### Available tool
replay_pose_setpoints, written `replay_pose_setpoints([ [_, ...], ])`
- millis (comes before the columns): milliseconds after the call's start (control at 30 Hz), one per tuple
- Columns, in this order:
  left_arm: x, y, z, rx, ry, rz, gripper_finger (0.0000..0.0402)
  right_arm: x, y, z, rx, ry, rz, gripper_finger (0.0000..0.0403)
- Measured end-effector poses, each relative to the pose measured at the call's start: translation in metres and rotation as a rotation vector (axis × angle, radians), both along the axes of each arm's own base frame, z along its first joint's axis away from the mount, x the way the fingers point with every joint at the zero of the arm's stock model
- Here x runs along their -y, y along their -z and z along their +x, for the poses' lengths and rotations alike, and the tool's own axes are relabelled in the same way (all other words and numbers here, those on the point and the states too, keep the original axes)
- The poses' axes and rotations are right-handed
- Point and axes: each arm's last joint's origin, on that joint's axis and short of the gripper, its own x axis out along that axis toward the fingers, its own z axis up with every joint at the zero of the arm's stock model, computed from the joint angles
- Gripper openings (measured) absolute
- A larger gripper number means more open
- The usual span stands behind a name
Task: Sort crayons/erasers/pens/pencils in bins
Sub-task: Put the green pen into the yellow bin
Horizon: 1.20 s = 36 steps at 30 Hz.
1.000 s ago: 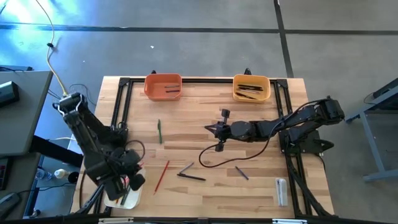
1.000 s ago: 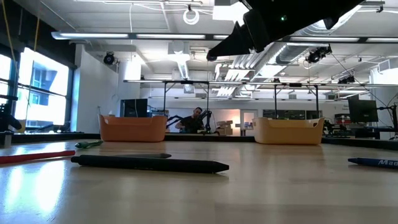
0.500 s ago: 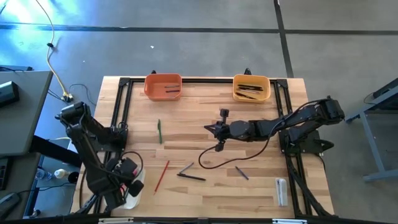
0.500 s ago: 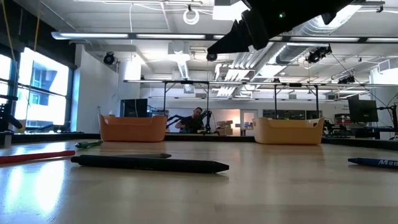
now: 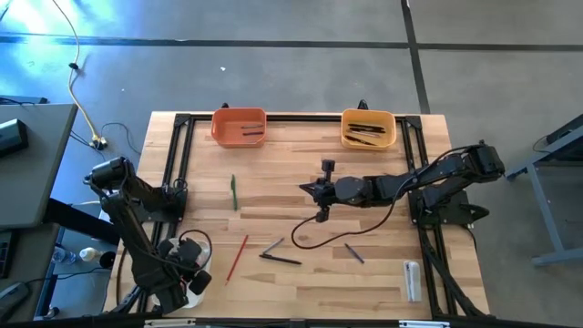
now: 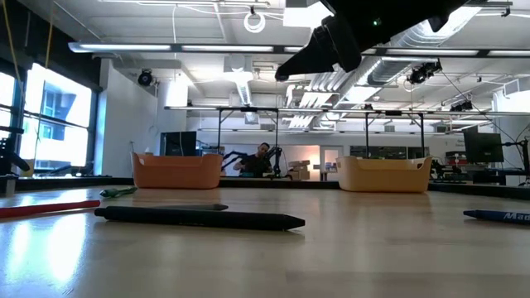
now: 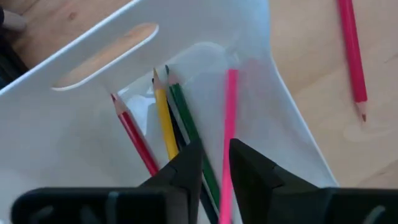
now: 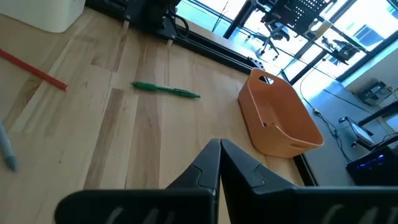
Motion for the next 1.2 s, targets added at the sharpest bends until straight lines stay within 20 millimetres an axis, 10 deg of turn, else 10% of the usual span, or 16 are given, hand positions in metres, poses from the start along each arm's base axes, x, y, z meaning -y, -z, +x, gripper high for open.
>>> replay_pose_setpoints([
  [367,-0.018,-0.029,0.0,0.047,0.15,-0.021,0.0104,-0.015,0.001,-0.002,-0.004,-0.039,0.021,0.0002],
  [733,-0.057,-0.063,0.021,0.299,0.636,0.373,0.0038,-0.039,0.007,-0.01,-0.033,-0.06,0.195,0.0002],
  [1200,-0.164,-0.024,0.064,0.364,0.541,0.269,0.0008,-0.065,0.019,-0.015,-0.074,-0.068,0.195,0.0002],
])
